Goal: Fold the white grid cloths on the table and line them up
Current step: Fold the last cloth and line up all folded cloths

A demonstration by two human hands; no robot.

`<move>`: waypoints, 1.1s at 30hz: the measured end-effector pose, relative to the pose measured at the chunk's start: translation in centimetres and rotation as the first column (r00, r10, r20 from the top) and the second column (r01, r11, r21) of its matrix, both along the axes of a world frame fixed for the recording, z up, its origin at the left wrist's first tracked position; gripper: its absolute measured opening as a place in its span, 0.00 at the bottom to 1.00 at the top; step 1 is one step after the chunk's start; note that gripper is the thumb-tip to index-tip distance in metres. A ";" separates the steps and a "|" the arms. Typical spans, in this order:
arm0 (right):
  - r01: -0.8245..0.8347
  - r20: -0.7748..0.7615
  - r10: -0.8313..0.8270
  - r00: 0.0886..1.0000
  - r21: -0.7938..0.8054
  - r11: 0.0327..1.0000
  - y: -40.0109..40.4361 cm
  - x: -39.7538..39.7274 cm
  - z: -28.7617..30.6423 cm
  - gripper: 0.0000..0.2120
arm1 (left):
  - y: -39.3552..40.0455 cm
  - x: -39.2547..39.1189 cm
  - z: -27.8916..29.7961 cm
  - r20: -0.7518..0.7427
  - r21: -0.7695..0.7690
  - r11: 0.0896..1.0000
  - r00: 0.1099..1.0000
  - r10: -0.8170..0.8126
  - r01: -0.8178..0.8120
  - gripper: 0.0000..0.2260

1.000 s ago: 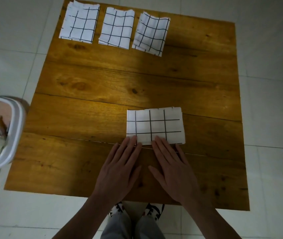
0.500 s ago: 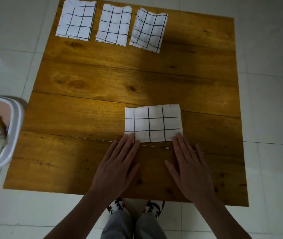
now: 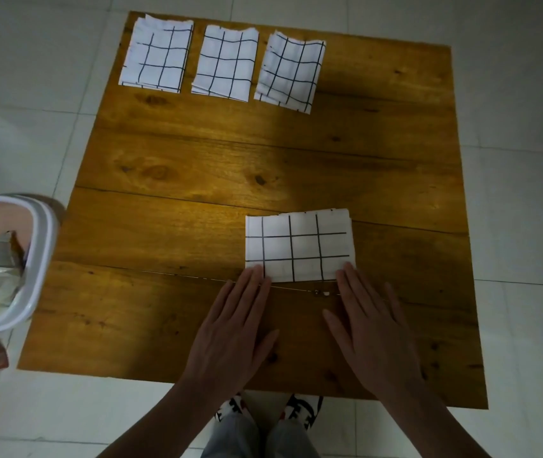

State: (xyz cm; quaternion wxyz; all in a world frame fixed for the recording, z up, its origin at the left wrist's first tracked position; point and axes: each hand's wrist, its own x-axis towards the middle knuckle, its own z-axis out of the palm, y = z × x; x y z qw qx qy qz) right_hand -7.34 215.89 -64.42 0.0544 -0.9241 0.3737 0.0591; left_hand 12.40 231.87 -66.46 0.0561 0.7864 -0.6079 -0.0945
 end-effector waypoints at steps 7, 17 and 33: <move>0.030 0.014 -0.031 0.999 0.043 0.999 0.4 0.4 0.0 0.34 | 0.7 1.2 0.3 0.012 -0.017 1.000 1.000 -0.015 0.015 0.33; 0.035 0.147 -0.035 0.989 0.002 0.999 -2.6 3.0 2.0 0.11 | -4.4 0.5 1.9 -0.103 -0.172 0.935 0.949 0.297 -0.311 0.15; 0.017 0.063 -0.037 0.997 0.290 0.957 -8.1 10.3 4.0 0.33 | -7.5 1.0 2.4 -0.111 -0.031 0.877 0.873 0.474 -0.480 0.26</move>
